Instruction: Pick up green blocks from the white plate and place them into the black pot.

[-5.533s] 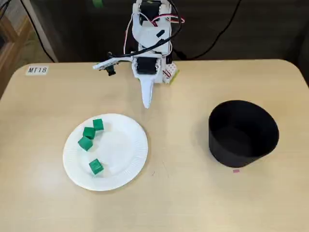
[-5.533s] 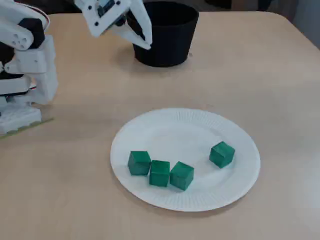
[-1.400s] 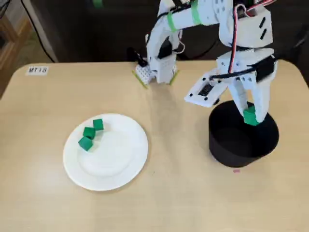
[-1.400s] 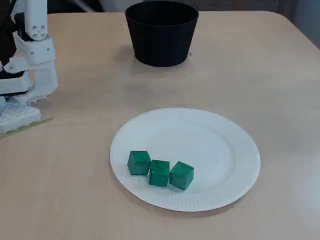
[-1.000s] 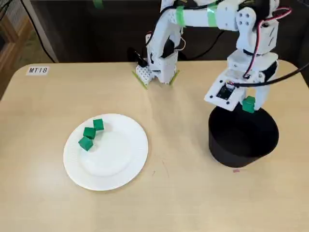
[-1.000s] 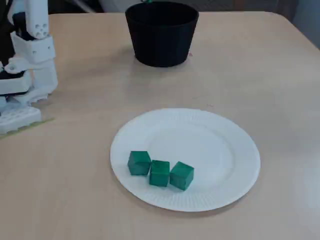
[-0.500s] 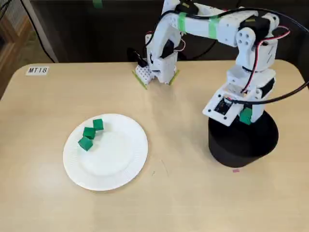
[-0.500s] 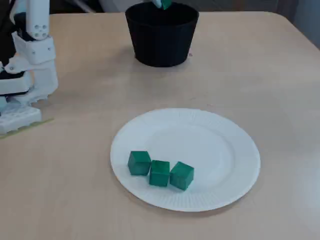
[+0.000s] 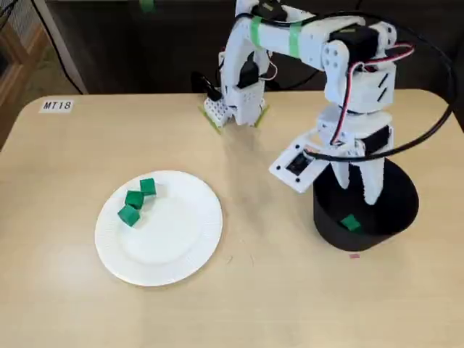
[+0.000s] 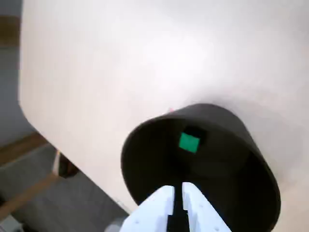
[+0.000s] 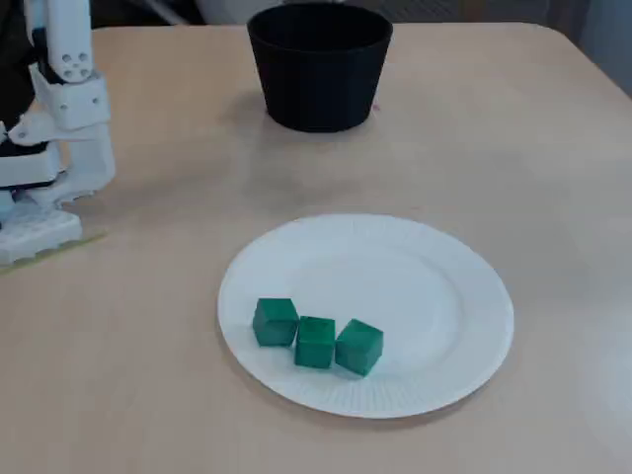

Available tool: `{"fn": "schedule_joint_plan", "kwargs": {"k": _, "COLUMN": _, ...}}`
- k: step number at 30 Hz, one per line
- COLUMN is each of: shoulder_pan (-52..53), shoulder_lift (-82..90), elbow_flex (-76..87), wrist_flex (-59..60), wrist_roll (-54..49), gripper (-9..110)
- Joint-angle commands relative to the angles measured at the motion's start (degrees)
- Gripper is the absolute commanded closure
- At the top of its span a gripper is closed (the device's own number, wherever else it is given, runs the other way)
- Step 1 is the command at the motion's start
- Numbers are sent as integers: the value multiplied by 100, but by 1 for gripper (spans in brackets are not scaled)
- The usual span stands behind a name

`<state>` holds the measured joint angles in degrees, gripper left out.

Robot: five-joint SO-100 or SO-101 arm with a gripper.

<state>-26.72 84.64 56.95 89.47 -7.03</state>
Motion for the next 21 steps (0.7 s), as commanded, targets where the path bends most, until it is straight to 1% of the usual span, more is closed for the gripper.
{"fn": "schedule_joint_plan", "kwargs": {"k": 1, "shoulder_pan": 624, "shoulder_lift": 571, "elbow_flex": -35, "wrist_flex": 158, "wrist_roll": 158, "gripper": 104}}
{"fn": "schedule_joint_plan", "kwargs": {"k": 5, "shoulder_pan": 1775, "shoulder_lift": 712, "elbow_flex": 158, "wrist_flex": 562, "wrist_roll": 413, "gripper": 104}}
{"fn": "schedule_joint_plan", "kwargs": {"k": 9, "shoulder_pan": 3287, "shoulder_lift": 1371, "elbow_flex": 1617, "wrist_flex": 562, "wrist_roll": 545, "gripper": 104}}
{"fn": "schedule_joint_plan", "kwargs": {"k": 12, "shoulder_pan": 4430, "shoulder_lift": 2127, "elbow_flex": 2663, "wrist_flex": 413, "wrist_roll": 123, "gripper": 104}}
{"fn": "schedule_joint_plan", "kwargs": {"k": 13, "shoulder_pan": 4685, "shoulder_lift": 2575, "elbow_flex": 3190, "wrist_flex": 18, "wrist_roll": -44, "gripper": 104}}
{"fn": "schedule_joint_plan", "kwargs": {"k": 16, "shoulder_pan": 4957, "shoulder_lift": 4113, "elbow_flex": 5133, "wrist_flex": -1564, "wrist_roll": -343, "gripper": 104}}
{"fn": "schedule_joint_plan", "kwargs": {"k": 17, "shoulder_pan": 4966, "shoulder_lift": 4280, "elbow_flex": 5502, "wrist_flex": -1819, "wrist_roll": -475, "gripper": 104}}
{"fn": "schedule_joint_plan", "kwargs": {"k": 21, "shoulder_pan": 5045, "shoulder_lift": 3498, "elbow_flex": 5344, "wrist_flex": -1336, "wrist_roll": -1547, "gripper": 104}}
